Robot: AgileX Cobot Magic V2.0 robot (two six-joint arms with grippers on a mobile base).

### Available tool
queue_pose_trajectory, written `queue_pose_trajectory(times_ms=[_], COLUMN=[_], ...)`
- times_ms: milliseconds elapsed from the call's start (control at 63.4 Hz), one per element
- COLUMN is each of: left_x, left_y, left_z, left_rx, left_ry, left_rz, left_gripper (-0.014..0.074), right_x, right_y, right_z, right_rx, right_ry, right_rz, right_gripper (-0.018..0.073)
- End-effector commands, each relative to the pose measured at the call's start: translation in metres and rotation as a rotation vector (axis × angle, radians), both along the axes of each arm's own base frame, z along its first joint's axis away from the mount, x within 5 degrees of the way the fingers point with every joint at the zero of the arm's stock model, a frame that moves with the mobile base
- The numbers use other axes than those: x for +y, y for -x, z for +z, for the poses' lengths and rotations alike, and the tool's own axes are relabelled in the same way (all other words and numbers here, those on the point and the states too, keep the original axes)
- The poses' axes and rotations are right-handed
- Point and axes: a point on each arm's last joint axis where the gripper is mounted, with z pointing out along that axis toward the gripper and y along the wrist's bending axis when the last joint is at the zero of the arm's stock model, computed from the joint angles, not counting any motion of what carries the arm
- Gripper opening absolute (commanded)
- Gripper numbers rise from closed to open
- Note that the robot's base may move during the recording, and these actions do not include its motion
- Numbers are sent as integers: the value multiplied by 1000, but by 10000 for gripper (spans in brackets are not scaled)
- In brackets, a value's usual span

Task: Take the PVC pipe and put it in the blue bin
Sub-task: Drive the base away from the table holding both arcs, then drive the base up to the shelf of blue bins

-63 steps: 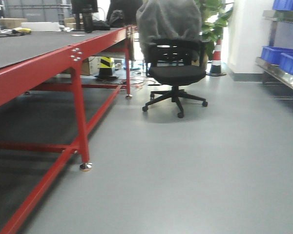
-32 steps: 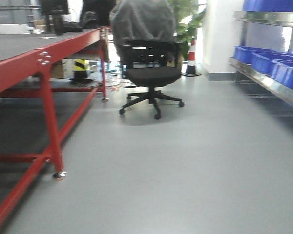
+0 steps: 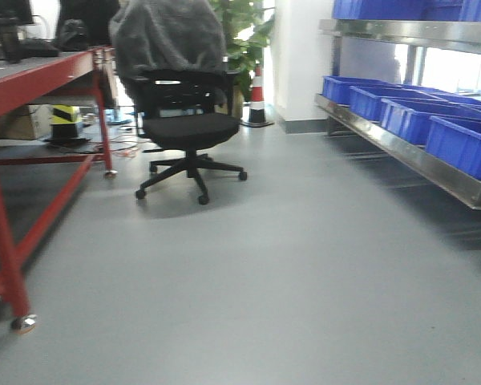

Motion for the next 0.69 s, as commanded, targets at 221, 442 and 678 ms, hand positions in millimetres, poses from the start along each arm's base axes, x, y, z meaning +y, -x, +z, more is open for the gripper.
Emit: queue_pose_trajectory(times_ms=[221, 442, 678], left_x=[0, 0, 0], left_y=[1, 1, 1], left_z=[3, 3, 3], left_rx=[-30, -32, -33], left_ry=[6, 7, 7], left_rz=[-1, -1, -1], left_gripper=[-111, -111, -111], right_x=[-1, -1, -1], right_y=[1, 1, 1], right_z=[3, 3, 3], right_rx=[-36, -36, -36], right_ry=[8, 8, 8], right_rz=[-5, -5, -5], right_gripper=[-169, -169, -169])
